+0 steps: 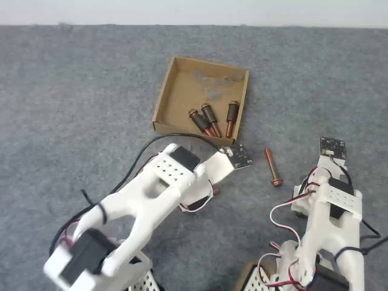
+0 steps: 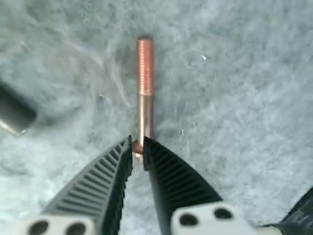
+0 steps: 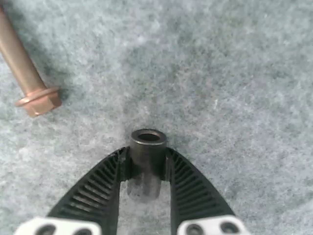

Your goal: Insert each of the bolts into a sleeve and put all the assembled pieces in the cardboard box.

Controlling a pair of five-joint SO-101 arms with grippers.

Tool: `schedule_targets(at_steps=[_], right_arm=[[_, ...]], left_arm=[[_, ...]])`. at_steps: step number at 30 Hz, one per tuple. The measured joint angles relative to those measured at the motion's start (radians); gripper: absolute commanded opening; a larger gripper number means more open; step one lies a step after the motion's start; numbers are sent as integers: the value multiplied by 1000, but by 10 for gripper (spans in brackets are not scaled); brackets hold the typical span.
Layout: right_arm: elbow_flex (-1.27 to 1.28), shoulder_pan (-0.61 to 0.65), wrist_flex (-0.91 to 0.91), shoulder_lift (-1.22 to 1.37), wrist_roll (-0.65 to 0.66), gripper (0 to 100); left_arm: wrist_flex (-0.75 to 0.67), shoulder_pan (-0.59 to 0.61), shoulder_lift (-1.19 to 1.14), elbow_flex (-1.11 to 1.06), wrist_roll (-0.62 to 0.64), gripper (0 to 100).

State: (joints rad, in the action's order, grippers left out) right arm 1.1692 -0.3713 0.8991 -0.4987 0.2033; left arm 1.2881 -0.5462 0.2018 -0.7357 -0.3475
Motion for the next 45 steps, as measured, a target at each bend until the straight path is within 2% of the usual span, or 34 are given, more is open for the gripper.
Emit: schedule_targets(at_steps=[9, 14, 19, 23, 31, 36, 39, 42, 45], right_arm=[[0, 2, 0, 0, 0, 7], [0, 2, 0, 0, 0, 7], [0, 2, 0, 0, 0, 7], [0, 2, 0, 0, 0, 7], [0, 2, 0, 0, 0, 7], [0, 2, 0, 0, 0, 7], [0, 2, 0, 0, 0, 7], [0, 3, 0, 0, 0, 7], [0, 3, 0, 0, 0, 7]], left_arm=[[12, -25, 347, -221, 0, 30], [-68, -94, 367, -368, 17, 30], [-166, -103, 367, -433, 163, 30], [-216, -100, 321, -433, 186, 30], [-222, 18, -29, -232, 196, 26], [-219, 31, -52, -207, 196, 26], [-238, 78, -40, -207, 201, 28], [-296, 160, -37, -207, 284, 28], [-328, 210, -37, -181, 425, 28]])
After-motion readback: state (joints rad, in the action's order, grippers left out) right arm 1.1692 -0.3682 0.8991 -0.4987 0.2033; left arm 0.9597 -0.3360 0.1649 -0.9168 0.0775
